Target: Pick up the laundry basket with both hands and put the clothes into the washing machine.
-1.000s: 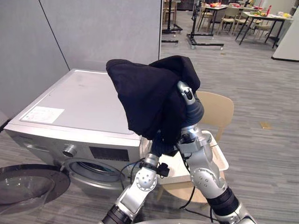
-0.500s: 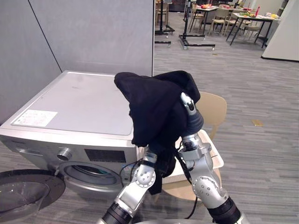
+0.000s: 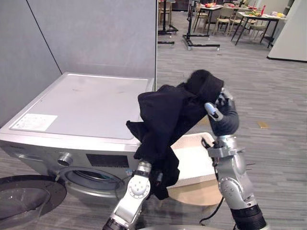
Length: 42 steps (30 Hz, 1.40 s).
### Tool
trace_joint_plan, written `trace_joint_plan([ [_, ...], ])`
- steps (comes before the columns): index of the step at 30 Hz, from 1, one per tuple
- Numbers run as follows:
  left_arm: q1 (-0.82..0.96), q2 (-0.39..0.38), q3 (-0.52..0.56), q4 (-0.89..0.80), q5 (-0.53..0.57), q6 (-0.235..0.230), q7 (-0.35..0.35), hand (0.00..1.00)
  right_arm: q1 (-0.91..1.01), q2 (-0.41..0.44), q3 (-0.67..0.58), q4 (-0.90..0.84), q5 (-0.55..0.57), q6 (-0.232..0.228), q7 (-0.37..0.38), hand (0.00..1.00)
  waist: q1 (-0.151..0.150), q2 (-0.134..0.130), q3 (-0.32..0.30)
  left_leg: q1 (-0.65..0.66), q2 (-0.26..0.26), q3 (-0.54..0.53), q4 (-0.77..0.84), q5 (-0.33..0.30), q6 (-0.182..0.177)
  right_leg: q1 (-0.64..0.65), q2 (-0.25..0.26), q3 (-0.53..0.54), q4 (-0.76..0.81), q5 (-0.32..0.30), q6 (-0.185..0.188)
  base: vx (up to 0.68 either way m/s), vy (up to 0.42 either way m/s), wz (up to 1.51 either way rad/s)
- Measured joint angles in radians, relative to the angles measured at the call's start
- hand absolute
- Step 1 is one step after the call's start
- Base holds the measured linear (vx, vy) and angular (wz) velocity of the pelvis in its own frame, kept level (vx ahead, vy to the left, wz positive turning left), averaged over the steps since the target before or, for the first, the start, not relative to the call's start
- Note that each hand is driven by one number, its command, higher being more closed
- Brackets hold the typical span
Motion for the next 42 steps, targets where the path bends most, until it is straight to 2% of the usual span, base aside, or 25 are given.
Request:
trace_joint_plan([
  [4,0.028,-0.001,0.027,0.000,0.000,-0.002,-0.024,1.00,-0.003,-0.024,-0.109,-0.014,-0.092,-0.022,-0.041,0.00,-0.004,0.000,0.000,-0.007,-0.001,0.004,0.000,0.001,0.001,-0.004,-0.001,0.005,-0.001,0.005,0.007,0.04,-0.009,-0.04],
  [11,0.103,0.001,0.065,-0.001,-0.020,-0.019,-0.087,1.00,0.029,-0.049,-0.296,-0.010,-0.249,-0.026,-0.120,0.00,-0.020,0.000,0.000,-0.011,-0.003,0.004,0.000,0.004,0.005,-0.007,-0.002,0.007,-0.002,0.004,0.007,0.03,-0.008,-0.01],
  [15,0.141,0.002,0.098,-0.002,-0.033,-0.019,-0.123,1.00,0.100,-0.044,-0.375,0.029,-0.263,-0.024,-0.130,0.00,-0.027,0.001,0.001,-0.016,-0.004,0.004,0.000,0.000,0.003,-0.020,-0.003,0.008,-0.001,0.004,0.007,0.00,0.000,0.00],
  [21,0.208,0.006,0.118,-0.002,-0.058,-0.019,-0.176,1.00,0.198,-0.011,-0.482,0.194,-0.276,-0.015,-0.145,0.00,-0.030,0.004,0.002,-0.029,-0.004,0.004,0.000,-0.001,0.002,-0.034,-0.003,0.009,-0.001,0.004,0.007,0.00,0.000,0.00],
  [24,0.250,0.010,0.139,-0.001,-0.059,-0.019,-0.207,1.00,0.250,0.025,-0.501,0.306,-0.345,0.018,-0.145,0.00,-0.031,0.008,0.004,-0.034,-0.003,0.004,0.000,-0.001,0.002,-0.039,-0.003,0.009,-0.002,0.004,0.007,0.00,0.000,0.00],
  [29,0.287,0.039,0.158,0.017,-0.079,-0.021,-0.223,1.00,0.307,0.069,-0.532,0.472,-0.417,0.042,-0.171,0.00,-0.032,0.014,0.007,-0.038,-0.004,0.001,0.000,-0.008,0.002,-0.038,-0.005,0.002,-0.003,0.004,0.007,0.02,-0.002,0.04],
  [32,0.295,0.060,0.157,0.079,-0.079,-0.025,-0.238,1.00,0.314,0.101,-0.530,0.639,-0.450,0.049,-0.186,0.00,-0.034,0.020,0.012,-0.037,-0.006,-0.004,0.000,-0.009,0.003,-0.035,-0.006,-0.004,-0.003,0.004,0.007,0.02,-0.002,0.05],
  [36,0.295,0.071,0.157,0.148,-0.079,-0.025,-0.237,1.00,0.312,0.125,-0.519,0.925,-0.456,0.055,-0.187,0.00,-0.033,0.023,0.024,-0.026,-0.008,-0.015,0.000,-0.010,0.004,-0.015,-0.007,-0.018,-0.007,0.000,0.006,0.02,-0.005,0.10],
  [38,0.297,0.078,0.158,0.175,-0.078,-0.024,-0.237,1.00,0.312,0.145,-0.509,1.084,-0.454,0.076,-0.187,0.00,-0.033,0.022,0.032,-0.020,-0.009,-0.024,0.000,-0.010,0.003,-0.003,-0.008,-0.030,-0.009,-0.003,0.007,0.02,-0.005,0.15],
  [42,0.299,0.076,0.166,0.198,-0.078,-0.021,-0.235,1.00,0.319,0.163,-0.458,1.179,-0.447,0.113,-0.178,0.00,-0.033,0.031,0.055,0.001,-0.010,-0.023,0.000,-0.015,0.001,0.016,-0.009,-0.030,-0.009,-0.011,0.004,0.00,0.000,0.00],
])
